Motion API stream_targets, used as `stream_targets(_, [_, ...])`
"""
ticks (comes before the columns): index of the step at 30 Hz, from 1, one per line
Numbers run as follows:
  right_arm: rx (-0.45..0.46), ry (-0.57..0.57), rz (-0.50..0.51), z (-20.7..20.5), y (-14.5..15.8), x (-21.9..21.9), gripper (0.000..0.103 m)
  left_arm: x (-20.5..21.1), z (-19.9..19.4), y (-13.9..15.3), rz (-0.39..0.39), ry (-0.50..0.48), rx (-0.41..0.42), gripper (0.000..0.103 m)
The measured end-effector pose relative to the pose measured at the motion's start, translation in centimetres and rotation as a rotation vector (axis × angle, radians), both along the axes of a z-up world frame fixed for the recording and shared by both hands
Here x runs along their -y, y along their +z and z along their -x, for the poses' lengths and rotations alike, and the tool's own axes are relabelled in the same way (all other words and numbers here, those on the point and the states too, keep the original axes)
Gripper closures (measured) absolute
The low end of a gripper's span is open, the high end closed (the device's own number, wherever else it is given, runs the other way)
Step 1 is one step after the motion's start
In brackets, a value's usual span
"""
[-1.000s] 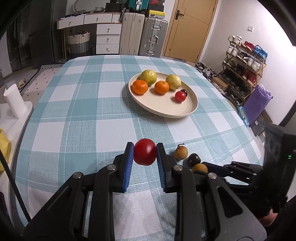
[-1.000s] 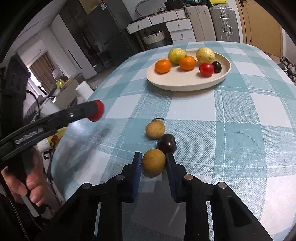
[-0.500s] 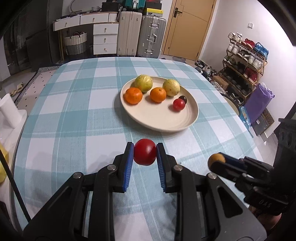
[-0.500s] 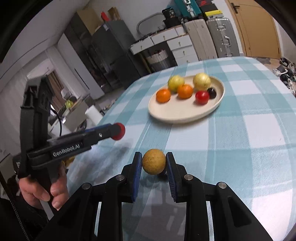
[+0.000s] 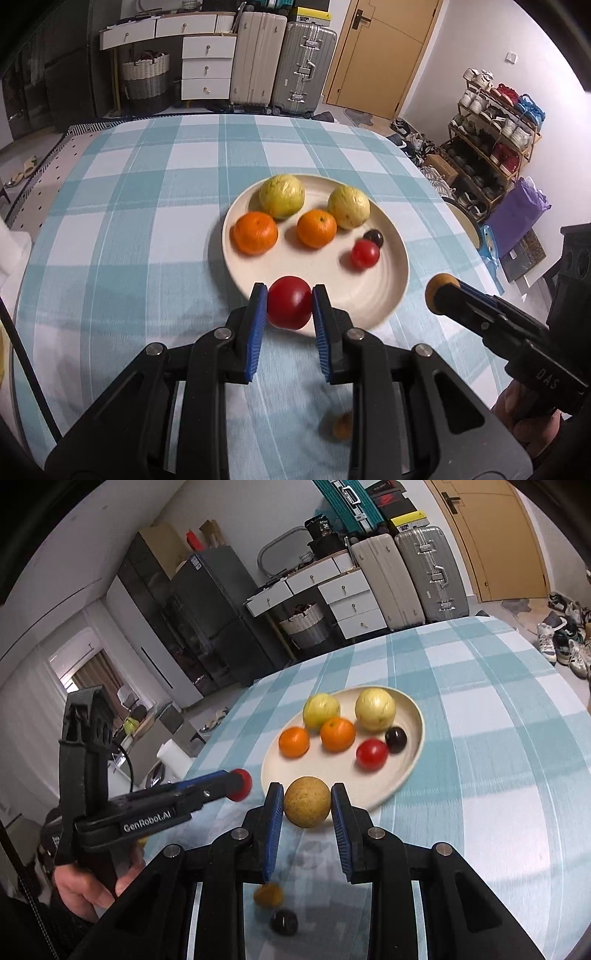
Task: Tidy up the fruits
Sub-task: 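Carry the tomato and brown fruit onto the cream plate and release both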
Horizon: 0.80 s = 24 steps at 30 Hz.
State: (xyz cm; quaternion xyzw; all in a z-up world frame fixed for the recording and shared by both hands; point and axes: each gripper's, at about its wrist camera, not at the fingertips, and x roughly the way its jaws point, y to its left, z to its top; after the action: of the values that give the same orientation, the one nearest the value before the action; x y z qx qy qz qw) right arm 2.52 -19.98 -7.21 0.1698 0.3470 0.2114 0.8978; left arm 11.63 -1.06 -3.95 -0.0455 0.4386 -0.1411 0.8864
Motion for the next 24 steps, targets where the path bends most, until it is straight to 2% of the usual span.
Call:
stream_targets(12, [-0.059,0.000,0.003,-7.1,-0.9,-0.2,0.076,1.7,-5.8,-1.9,0.031,-0.017,-0.058,0.081])
stream_targets(24, [-0.080,0.004,0.061,-9.9,-2.5,-1.1,0.076,2.5,-7.8,-3.5,0.038,-0.033,-0.090,0.081])
